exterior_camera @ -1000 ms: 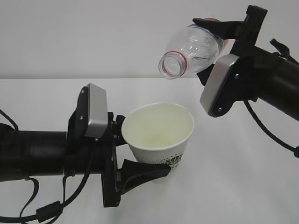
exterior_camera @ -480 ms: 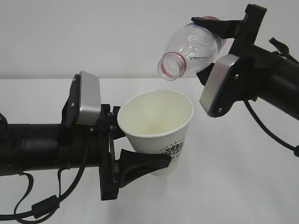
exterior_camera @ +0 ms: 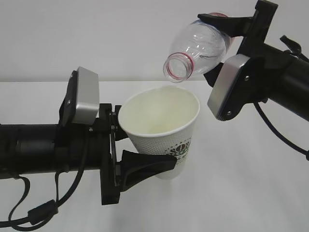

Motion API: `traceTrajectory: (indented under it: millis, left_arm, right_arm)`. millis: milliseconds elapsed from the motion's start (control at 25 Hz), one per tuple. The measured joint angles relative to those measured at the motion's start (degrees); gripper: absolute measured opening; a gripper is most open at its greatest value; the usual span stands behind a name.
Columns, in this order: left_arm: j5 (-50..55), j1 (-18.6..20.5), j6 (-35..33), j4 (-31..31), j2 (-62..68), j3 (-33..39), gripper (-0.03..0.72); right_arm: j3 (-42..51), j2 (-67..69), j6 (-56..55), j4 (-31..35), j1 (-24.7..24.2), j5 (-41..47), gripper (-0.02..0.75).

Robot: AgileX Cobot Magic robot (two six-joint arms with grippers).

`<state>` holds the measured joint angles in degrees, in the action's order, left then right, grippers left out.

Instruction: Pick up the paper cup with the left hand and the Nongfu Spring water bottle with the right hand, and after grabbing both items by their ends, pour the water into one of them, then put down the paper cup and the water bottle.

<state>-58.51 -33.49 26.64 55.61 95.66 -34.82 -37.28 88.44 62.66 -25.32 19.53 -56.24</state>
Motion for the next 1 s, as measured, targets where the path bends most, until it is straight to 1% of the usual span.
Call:
traceTrajectory:
  millis: [280,720,1000]
  left_arm:
    - [1.1,0.0,0.3,0.0,-1.5,0.0,0.524]
    - [1.3,0.0,0.3,0.1,-1.5,0.0,0.517]
    - [1.3,0.0,0.3,2.0,-1.5,0.0,0.516]
  right_arm:
    - [-1.9,0.0,0.1,-1.4,0.0,0.9,0.473]
    - [-2.0,-0.1,0.1,-1.7,0.0,1.3,0.472]
    - [-2.0,-0.1,0.5,-1.7,0.0,1.3,0.472]
